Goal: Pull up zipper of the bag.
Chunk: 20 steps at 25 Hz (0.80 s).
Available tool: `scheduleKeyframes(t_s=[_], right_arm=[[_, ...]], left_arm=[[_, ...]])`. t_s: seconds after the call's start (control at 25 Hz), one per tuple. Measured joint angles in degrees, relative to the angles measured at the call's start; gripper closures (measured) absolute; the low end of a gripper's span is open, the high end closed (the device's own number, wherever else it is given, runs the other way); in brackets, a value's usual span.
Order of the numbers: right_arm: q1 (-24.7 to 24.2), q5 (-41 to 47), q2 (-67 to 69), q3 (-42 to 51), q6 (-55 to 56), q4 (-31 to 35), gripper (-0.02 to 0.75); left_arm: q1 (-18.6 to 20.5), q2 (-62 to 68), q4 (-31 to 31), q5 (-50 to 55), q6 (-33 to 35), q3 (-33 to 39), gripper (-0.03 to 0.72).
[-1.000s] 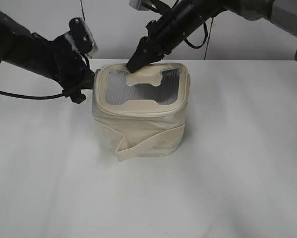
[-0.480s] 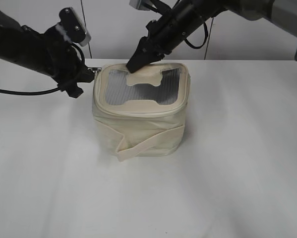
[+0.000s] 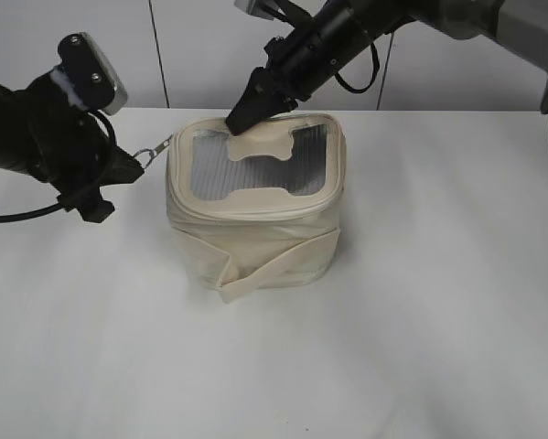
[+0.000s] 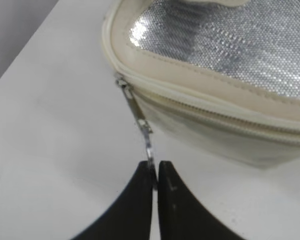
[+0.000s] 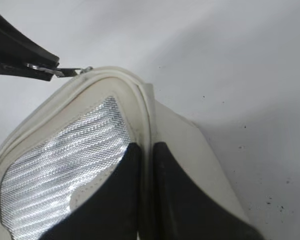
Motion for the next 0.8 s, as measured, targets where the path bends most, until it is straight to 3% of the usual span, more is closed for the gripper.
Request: scheduleKeyframes(t_s=[0.32, 0.56, 0.8], right_arm=[[0.36, 0.00, 0.53, 0.00, 2.04, 2.13, 0.690], [0.36, 0.00, 0.59, 0.00, 6.04, 2.38, 0.690], [0.12, -0.05, 0.70, 0.00, 11.36, 2.20, 0.690]], left_arm=[[-0.11, -6.39, -2.14, -0.18, -0.18, 7.45, 0.678], [-0.11, -8.44, -4.26, 3.67, -0.82, 9.13, 0.678], [-4.05, -8.44, 1.39, 6.31, -8.59, 9.32, 0.676]])
